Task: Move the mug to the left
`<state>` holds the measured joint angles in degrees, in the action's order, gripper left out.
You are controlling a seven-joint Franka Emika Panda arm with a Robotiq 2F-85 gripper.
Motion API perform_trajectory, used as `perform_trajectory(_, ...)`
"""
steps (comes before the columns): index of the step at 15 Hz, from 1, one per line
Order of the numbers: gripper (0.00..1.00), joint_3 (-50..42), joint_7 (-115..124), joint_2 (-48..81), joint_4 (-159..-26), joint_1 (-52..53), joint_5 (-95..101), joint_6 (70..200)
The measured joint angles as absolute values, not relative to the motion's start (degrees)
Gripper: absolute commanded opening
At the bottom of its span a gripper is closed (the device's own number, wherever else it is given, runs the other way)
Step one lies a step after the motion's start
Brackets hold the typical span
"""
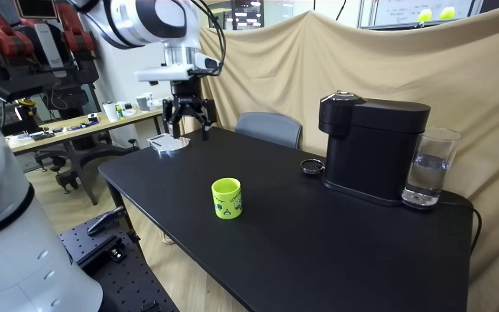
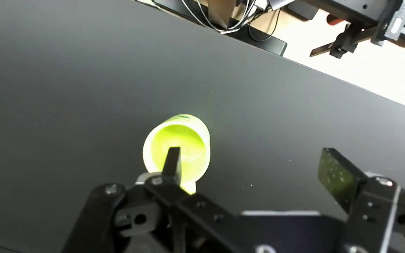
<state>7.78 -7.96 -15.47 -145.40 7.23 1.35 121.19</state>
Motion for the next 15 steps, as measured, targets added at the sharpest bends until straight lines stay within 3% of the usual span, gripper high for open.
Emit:
perform_trajectory(6, 1.00, 3.4, -23.1, -1.6, -140.5, 6.0, 2.5, 129.8)
perform_trajectory(15, 1.00, 3.4, -11.9, 8.7, -138.4, 5.7, 9.2, 142.1)
